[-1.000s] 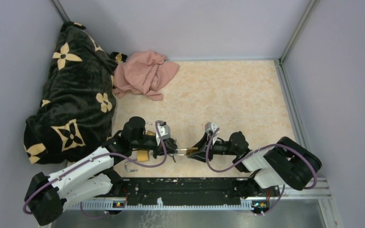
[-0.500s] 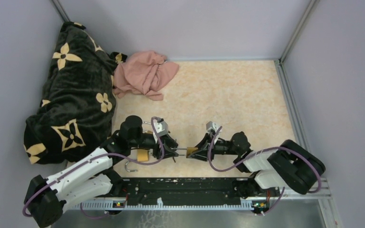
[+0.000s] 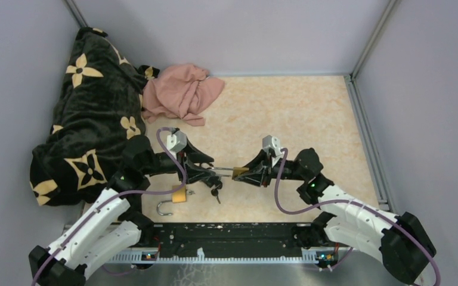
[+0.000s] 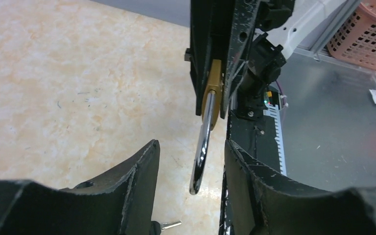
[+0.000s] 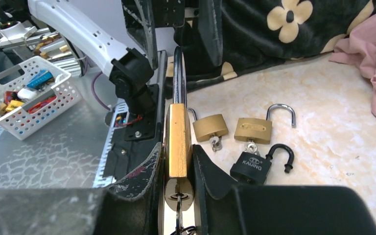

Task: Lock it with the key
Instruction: Lock the lock.

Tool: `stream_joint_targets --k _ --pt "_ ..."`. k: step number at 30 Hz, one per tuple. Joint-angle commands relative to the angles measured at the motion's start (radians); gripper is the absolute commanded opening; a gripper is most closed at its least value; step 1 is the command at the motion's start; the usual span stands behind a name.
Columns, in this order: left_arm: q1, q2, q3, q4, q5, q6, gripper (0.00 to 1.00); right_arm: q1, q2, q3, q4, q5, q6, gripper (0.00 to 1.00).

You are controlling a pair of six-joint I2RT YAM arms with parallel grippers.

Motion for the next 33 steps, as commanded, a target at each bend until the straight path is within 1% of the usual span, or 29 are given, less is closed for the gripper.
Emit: stream_joint_targets --k 1,5,8,13,16,17,23,27,33 --pt "0.005 -0.021 0.004 0.079 0.083 -0.071 0.54 -0.010 -0.019 0.136 -0.045 -0.031 -0.029 0.00" --pt "0.006 -0.037 -0.009 0.056 0.085 -0.057 0.46 -0.010 -0.016 0.178 -0.065 -0.033 -0.022 0.00" --pt "0.006 -0.050 -0.010 0.052 0.078 -0.055 0.39 -0.010 -0.016 0.194 -0.070 -0.033 -0.025 0.00" --pt "0.006 -0.054 -0.022 0.086 0.083 -0.084 0.12 -0.010 -0.007 0.204 -0.073 -0.033 -0.021 0.00" --pt "0.006 -0.055 -0.049 0.125 0.087 -0.125 0.00 -0.010 -0.004 0.201 -0.060 -0.026 -0.005 0.00" --pt "0.004 -0.054 -0.062 0.147 0.088 -0.144 0.00 -0.010 -0.001 0.201 -0.047 -0.022 0.006 0.00" --pt "-0.025 -0.024 -0.116 0.390 0.081 -0.266 0.00 0.007 0.024 0.204 0.026 0.018 0.050 0.00" --pt "-0.061 -0.006 -0.122 0.427 0.055 -0.269 0.00 0.014 0.030 0.207 0.067 0.026 0.071 0.00" --pt "-0.086 0.012 -0.133 0.472 0.018 -0.252 0.00 0.042 0.040 0.218 0.064 0.060 0.069 0.00"
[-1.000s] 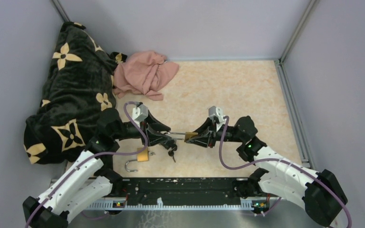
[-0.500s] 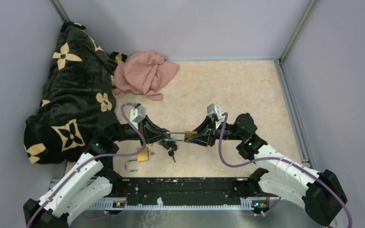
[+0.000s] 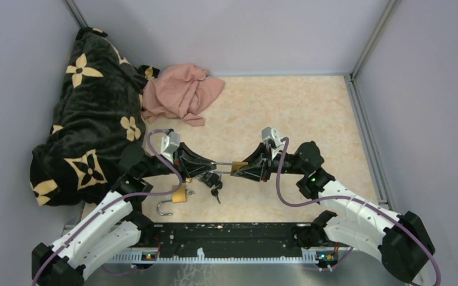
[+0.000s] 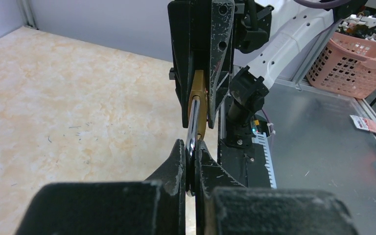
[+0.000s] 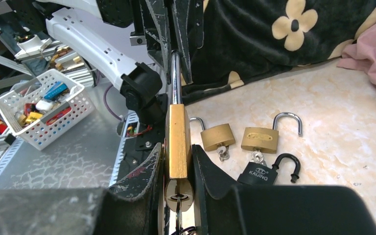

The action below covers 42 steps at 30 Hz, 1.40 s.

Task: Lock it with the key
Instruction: Lock the lock.

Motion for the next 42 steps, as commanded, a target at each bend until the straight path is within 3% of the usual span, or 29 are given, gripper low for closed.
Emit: stream_joint_targets --k 1,21,29,42 --pt "-0.064 0.033 -0.021 0.118 -0.004 -0.027 0.00 0.045 0.021 0.094 0.154 0.098 0.007 0.00" --pt "-0.199 0.115 -0.058 0.207 -0.043 -0.030 0.00 0.048 0.028 0.154 0.078 0.245 0.024 0.00" --pt "-0.204 0.121 -0.073 0.208 -0.044 -0.042 0.00 0.024 -0.003 0.174 0.039 0.332 0.033 0.00" --pt "-0.235 0.145 -0.077 0.233 -0.050 -0.038 0.00 0.024 0.033 0.236 0.017 0.327 0.020 0.00"
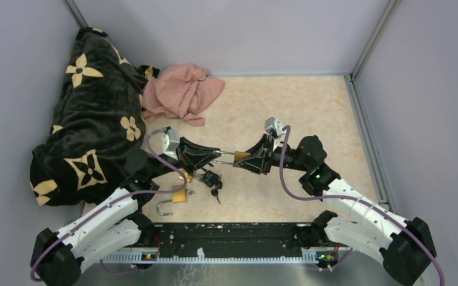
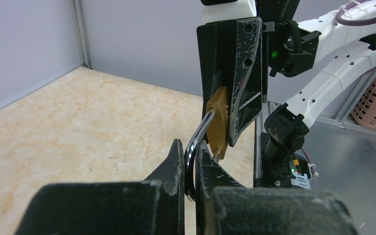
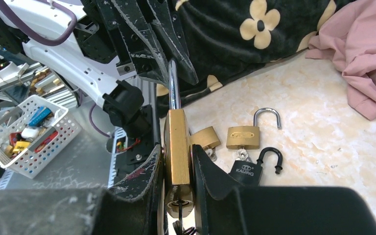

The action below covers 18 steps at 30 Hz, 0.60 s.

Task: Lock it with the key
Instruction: Lock the lock.

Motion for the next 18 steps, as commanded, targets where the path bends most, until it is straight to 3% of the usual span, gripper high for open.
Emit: stream_joint_targets --k 1,18 --pt "-0.150 0.066 -0.022 -0.043 0.198 -0.048 0.00 0.034 0.062 0.146 0.183 0.203 -0.007 0.00" --pt "-0.206 0.107 -0.022 -0.002 0.165 -0.049 0.00 0.031 0.138 0.195 0.159 0.241 -0.050 0.00"
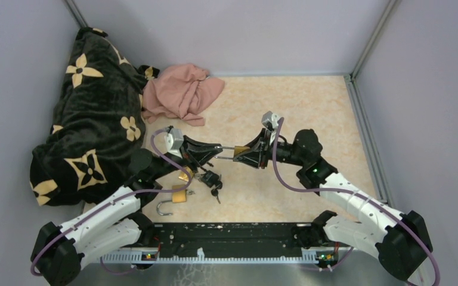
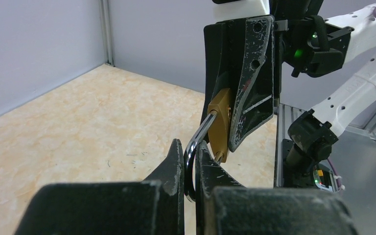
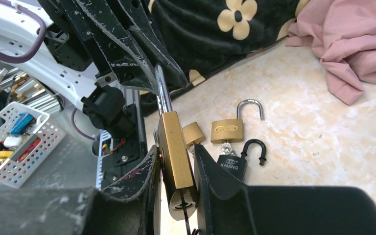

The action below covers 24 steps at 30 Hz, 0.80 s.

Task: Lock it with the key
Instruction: Lock the lock.

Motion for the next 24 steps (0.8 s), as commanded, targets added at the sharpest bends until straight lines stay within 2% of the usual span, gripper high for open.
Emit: stream_joint_targets --k 1,10,18,21,24 --pt "-0.177 0.064 -0.009 -0.034 0.280 -0.087 0.00 0.055 0.076 0.158 0.192 0.201 -0.030 0.00" --pt "-0.178 0.045 -0.006 -0.048 0.303 -0.034 0.00 0.047 0.064 0.138 0.175 0.157 -0.045 0.00" --pt "-0.114 -0.008 0.041 -0.231 0.393 0.126 0.00 0.037 -0.001 0.149 0.011 0.004 -0.186 0.00" --pt "-0.083 -0.016 0.054 -0.286 0.423 0.142 0.06 0.036 -0.029 0.147 -0.061 0.001 -0.234 0.00" --pt "-0.078 -0.019 0.053 -0.294 0.429 0.147 0.07 0.035 -0.035 0.142 -0.072 -0.004 -0.241 0.00"
